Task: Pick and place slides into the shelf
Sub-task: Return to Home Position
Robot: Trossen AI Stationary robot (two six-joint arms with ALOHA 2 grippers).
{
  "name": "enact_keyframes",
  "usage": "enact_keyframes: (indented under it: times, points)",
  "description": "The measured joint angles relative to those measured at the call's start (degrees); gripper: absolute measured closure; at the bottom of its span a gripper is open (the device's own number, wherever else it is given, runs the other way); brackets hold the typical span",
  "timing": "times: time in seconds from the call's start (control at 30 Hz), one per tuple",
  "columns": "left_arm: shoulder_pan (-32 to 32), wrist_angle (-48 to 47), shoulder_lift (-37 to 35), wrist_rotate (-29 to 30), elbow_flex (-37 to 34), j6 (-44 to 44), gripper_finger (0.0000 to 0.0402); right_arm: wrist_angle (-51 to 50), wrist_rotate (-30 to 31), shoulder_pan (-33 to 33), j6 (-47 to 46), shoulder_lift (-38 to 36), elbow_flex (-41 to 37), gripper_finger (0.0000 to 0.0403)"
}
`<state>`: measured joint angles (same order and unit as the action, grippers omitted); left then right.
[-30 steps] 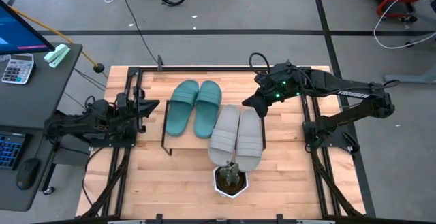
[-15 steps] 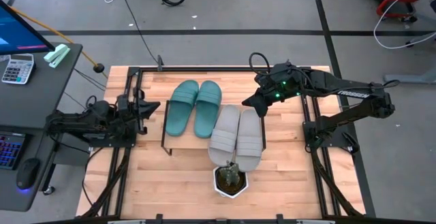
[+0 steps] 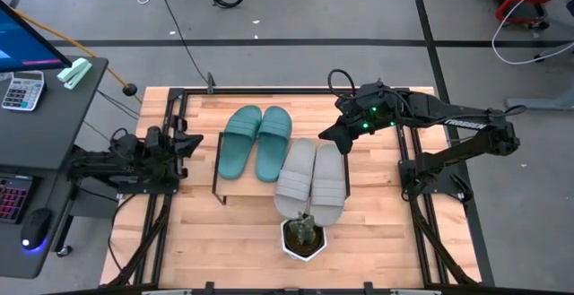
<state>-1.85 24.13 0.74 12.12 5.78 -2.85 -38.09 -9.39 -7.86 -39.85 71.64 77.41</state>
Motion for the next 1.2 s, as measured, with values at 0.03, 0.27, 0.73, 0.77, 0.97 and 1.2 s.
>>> enact_keyframes:
  times: [0.03, 0.27, 0.73, 0.77, 0.97, 1.2]
  points:
    - [0.0, 1.14, -0.52, -0.21, -0.81, 0.09, 0.0398, 0.0, 0.0, 0.0, -0.01, 0.0, 0.0, 0.0403]
    - [0.0, 5.43, -0.53, -0.8, -4.33, 2.17, 0.0396, 0.0, 0.0, 0.0, -0.45, 0.0, 0.0, 0.0403]
    - [0.17, -4.98, -0.44, -8.75, -5.27, 6.83, 0.0396, 0.0, 0.37, 0.0, -1.28, 0.0, 0.0, 0.0403]
    - [0.17, -6.29, -0.44, -8.77, -5.29, 7.05, 0.0397, 0.0, 0.37, 0.0, -1.49, 0.0, 0.0, 0.0403]
    - [0.17, -9.53, -0.44, -7.74, -5.29, 7.75, 0.039, 0.0, 0.37, 0.0, -1.98, 0.0, 0.0, 0.0403]
    - [0.17, -14.35, -0.44, -6.63, -5.31, 7.85, 0.0397, -0.02, 0.37, 0.0, -2.07, 0.0, 0.0, 0.0403]
